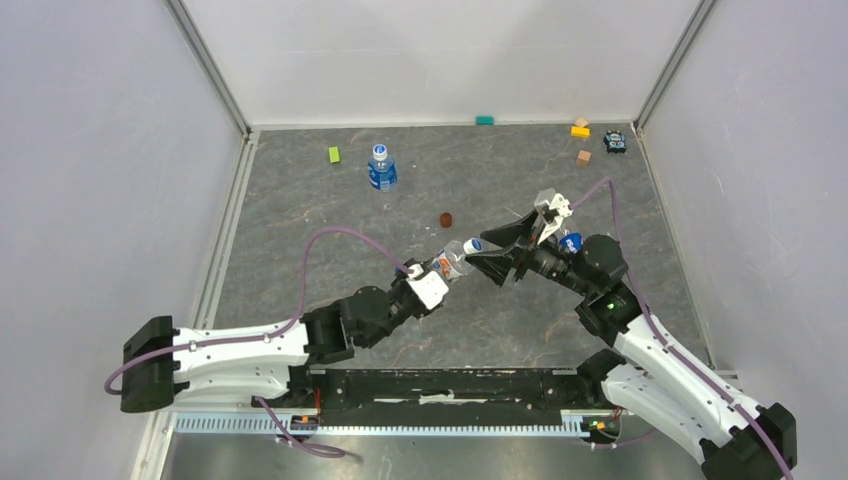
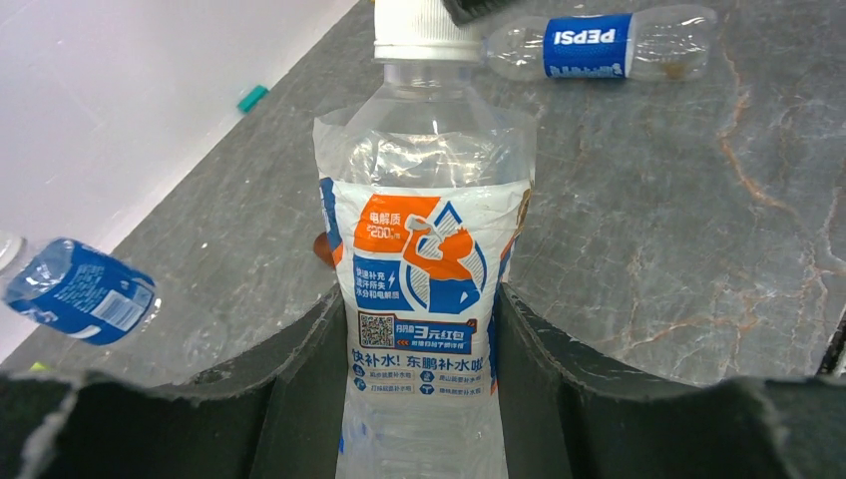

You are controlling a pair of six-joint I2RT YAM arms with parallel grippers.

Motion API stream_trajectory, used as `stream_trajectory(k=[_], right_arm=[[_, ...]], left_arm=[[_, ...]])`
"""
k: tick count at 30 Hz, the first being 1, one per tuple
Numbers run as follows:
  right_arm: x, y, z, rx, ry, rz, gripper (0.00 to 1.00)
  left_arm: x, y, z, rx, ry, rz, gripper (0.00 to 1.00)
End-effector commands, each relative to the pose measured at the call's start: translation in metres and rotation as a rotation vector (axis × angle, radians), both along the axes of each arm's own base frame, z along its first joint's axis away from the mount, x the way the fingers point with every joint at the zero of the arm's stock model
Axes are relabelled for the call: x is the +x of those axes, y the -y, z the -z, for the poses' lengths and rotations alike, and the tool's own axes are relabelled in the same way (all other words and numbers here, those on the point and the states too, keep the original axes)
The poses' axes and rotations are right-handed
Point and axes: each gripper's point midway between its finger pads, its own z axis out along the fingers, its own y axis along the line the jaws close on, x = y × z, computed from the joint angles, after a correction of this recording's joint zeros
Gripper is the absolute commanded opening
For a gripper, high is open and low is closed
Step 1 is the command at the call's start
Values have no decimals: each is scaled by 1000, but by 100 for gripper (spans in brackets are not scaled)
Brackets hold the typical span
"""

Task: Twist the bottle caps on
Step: Screw the bottle cap onto the plastic bottle, then place the plastic bottle at the center of the board.

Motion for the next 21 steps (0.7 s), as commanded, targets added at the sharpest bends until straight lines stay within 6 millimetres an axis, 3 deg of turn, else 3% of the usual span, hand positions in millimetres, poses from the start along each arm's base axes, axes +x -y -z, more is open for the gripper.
stream_trajectory(k=[1, 13, 17, 21], right_arm=[[2, 0, -36, 100, 99, 10, 75], [8, -1, -19, 81, 77, 26, 65], [5, -3, -17, 96, 79, 11, 46], [9, -1, -17, 77, 107, 27, 3]], left_arm=[[-2, 18, -33, -156, -14, 33, 3], [0, 25, -48, -248, -15, 26, 3], [0, 30, -47, -256, -17, 39, 5], [3, 31, -47, -251, -4, 27, 9]])
